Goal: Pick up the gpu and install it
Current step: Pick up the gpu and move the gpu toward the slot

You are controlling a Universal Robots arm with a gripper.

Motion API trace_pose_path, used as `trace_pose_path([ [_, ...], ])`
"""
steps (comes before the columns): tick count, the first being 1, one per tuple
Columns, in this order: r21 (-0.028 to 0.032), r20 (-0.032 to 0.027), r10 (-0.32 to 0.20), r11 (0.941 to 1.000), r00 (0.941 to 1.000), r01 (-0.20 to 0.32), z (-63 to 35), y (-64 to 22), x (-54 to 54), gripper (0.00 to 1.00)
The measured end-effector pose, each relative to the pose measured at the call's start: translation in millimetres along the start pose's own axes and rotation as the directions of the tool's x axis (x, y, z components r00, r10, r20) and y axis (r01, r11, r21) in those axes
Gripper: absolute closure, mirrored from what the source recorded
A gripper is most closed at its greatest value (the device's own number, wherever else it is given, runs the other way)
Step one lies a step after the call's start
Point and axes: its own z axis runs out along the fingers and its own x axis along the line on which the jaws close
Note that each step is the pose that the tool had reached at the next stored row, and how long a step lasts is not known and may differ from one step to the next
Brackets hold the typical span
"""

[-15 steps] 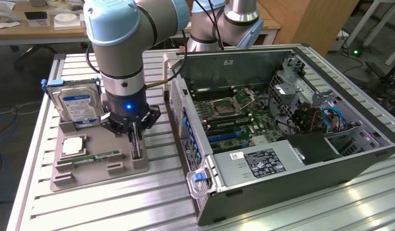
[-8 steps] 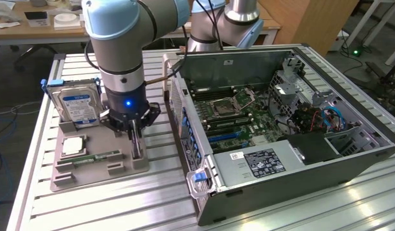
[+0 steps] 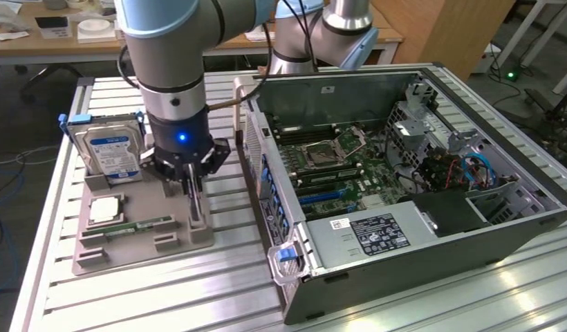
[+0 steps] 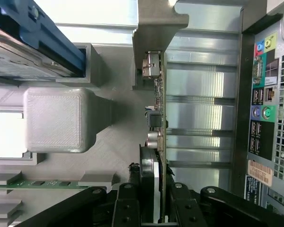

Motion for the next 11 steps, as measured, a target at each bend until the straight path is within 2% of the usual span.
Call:
trace_pose_path([
  [11,0.0001,0.0000,0.000,1.0000,1.0000,0.000,-27.7,1.0,-0.3,0.72],
])
